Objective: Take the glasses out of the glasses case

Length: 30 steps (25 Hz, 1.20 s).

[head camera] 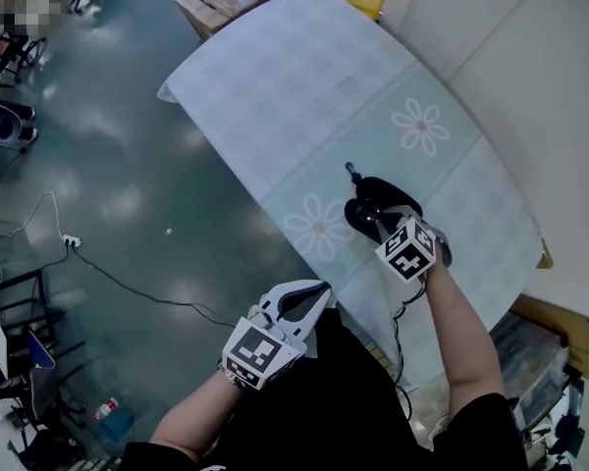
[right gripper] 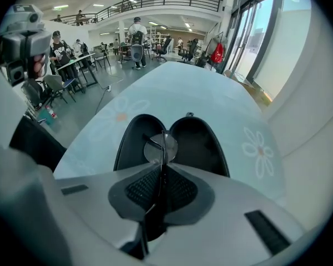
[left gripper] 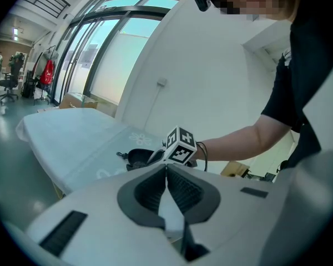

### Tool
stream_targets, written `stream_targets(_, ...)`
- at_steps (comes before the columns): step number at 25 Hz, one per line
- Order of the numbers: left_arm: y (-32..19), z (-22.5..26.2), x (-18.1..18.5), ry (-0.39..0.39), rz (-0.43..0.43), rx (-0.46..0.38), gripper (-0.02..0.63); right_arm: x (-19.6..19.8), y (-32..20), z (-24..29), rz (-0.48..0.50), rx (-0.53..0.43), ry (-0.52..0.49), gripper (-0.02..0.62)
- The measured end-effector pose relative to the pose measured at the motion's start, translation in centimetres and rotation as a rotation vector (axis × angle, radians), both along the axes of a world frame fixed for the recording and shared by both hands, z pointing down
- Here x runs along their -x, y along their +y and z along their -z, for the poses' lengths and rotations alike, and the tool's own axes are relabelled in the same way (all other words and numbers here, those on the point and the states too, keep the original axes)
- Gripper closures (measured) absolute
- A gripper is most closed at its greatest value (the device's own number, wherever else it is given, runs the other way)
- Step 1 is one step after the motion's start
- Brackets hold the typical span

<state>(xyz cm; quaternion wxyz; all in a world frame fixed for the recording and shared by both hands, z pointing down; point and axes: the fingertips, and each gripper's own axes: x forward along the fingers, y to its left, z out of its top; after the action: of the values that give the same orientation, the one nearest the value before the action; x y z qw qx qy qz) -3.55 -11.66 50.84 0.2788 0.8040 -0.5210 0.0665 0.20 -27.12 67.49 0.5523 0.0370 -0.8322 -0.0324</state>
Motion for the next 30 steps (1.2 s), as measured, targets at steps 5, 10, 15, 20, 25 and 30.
stream_targets(5,0.8,0.3,0.1,-0.004,0.002,-0.006,0.575,-0.4,0.1,0.4,-0.025,-0.018,-0.013,0.558)
stream_targets(10,1.5,0.8,0.6,-0.012,-0.002,-0.019,0.575,-0.1,-0.1,1.4,-0.064,-0.049,-0.041,0.566)
stream_targets(15,2.3,1.5,1.0,-0.021,-0.016,-0.036,0.575,0.2,-0.3,3.1,-0.116,-0.085,-0.089,0.568)
stream_targets(20,3.1,2.4,1.7,-0.025,-0.027,-0.054,0.575,0.4,-0.1,5.3,-0.178,-0.114,-0.141,0.568)
stream_targets(25,4.3,3.5,2.1,-0.035,-0.05,-0.077,0.575,0.4,0.9,8.0,-0.275,-0.105,-0.231,0.568)
stream_targets(30,5.6,4.8,2.6,-0.037,-0.074,-0.104,0.575,0.3,2.6,11.6,-0.378,-0.104,-0.352,0.569)
